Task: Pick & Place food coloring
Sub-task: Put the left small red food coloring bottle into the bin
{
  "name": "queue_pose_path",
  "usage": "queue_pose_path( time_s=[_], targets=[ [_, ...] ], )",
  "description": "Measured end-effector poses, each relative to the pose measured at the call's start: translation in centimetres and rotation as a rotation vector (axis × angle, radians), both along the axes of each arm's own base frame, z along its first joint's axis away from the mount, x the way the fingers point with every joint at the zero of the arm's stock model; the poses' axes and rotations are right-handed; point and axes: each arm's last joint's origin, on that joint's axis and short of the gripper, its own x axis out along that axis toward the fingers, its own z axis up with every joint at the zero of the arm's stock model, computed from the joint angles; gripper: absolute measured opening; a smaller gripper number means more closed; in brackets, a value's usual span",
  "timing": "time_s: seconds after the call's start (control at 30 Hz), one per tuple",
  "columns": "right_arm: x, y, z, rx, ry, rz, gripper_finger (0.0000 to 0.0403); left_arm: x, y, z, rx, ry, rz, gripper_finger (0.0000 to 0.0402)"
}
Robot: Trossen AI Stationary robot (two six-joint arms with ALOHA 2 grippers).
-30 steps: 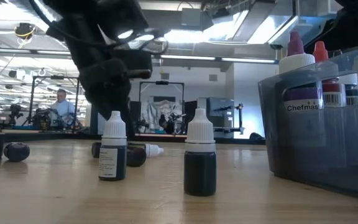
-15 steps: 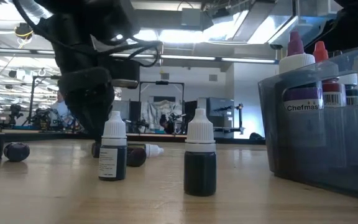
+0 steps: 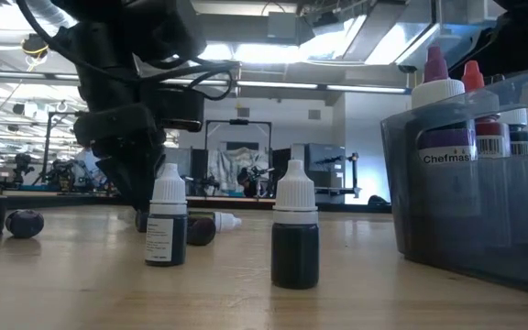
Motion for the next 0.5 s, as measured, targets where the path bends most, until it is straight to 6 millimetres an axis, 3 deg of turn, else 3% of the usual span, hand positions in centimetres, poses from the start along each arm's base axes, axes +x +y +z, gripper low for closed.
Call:
queue_pose_path(
  time_s=[0.17, 0.5],
  targets=[
    [0.0, 0.0, 0.0, 0.001, -0.001, 0.0, 0.0147, 0.4, 0.1, 0.2, 0.065, -0.041, -0.049, 0.0065],
    [0.0, 0.0, 0.0, 0.002, -0.001, -0.001, 0.0147, 3.8, 1.0, 3.3, 0.192, -0.295, -0.141, 0.0073]
  ],
)
